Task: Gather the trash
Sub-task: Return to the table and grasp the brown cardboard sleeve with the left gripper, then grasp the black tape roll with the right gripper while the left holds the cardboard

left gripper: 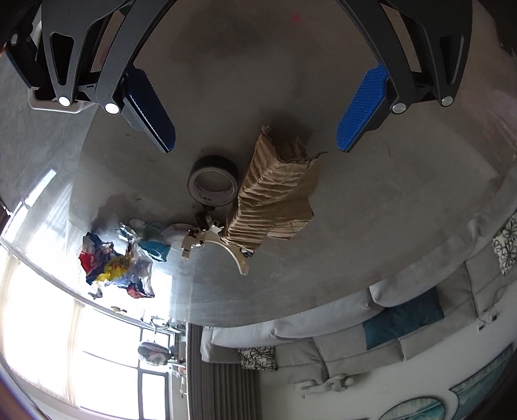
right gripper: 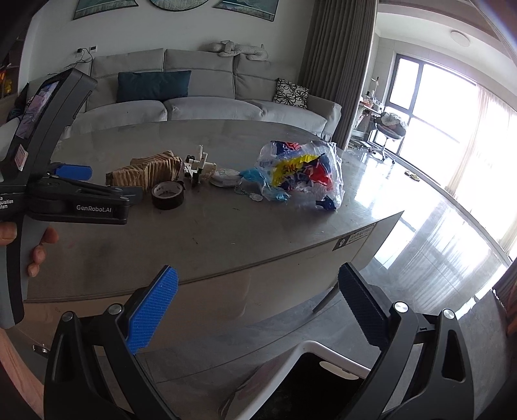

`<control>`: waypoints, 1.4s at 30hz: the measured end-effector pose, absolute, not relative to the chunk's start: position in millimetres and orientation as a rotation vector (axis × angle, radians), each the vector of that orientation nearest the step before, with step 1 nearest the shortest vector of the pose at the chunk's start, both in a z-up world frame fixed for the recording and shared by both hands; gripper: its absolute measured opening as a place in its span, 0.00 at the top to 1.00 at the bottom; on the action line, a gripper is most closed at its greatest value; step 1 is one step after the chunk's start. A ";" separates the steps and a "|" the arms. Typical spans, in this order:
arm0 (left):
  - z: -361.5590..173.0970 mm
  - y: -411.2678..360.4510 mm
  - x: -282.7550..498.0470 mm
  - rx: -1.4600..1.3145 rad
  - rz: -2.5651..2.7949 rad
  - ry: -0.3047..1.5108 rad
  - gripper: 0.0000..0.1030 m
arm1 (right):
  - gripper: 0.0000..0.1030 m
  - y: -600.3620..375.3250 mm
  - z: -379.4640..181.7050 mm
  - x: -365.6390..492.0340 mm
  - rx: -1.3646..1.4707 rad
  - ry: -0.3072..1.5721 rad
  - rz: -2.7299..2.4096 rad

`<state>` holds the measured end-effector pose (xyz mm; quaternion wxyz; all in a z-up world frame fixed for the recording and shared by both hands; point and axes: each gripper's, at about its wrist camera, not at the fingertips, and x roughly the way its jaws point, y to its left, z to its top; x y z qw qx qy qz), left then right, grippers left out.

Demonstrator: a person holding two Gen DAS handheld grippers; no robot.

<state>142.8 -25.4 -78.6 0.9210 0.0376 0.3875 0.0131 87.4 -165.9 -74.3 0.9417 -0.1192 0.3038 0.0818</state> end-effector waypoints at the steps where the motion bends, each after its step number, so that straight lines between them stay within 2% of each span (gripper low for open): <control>1: -80.7 -23.3 145.1 0.077 0.027 0.799 0.03 | 0.04 -162.2 -74.9 90.8 -0.242 0.619 0.171; 21: -102.7 3.6 192.0 0.066 0.071 0.851 0.05 | 0.04 -122.7 -88.8 128.7 -0.271 0.641 0.221; 22: -102.2 3.1 192.9 0.067 0.065 0.853 0.08 | 0.04 -122.7 -88.8 128.2 -0.272 0.642 0.220; 24: -102.7 0.4 194.9 0.082 0.052 0.869 0.36 | 0.04 -123.4 -89.5 126.6 -0.274 0.641 0.219; 31: -103.6 -6.2 188.8 0.102 0.031 0.884 0.57 | 0.04 -122.8 -87.9 125.6 -0.271 0.641 0.222; 33: -101.1 -7.8 184.7 0.113 0.020 0.879 0.68 | 0.04 -122.3 -88.7 128.2 -0.271 0.640 0.223; 36: -93.7 -8.8 175.1 0.121 0.016 0.852 0.74 | 0.04 -119.7 -89.5 130.1 -0.264 0.641 0.233; 42: -74.4 -3.8 158.6 0.116 -0.001 0.815 0.76 | 0.04 -108.6 -91.7 140.3 -0.246 0.643 0.264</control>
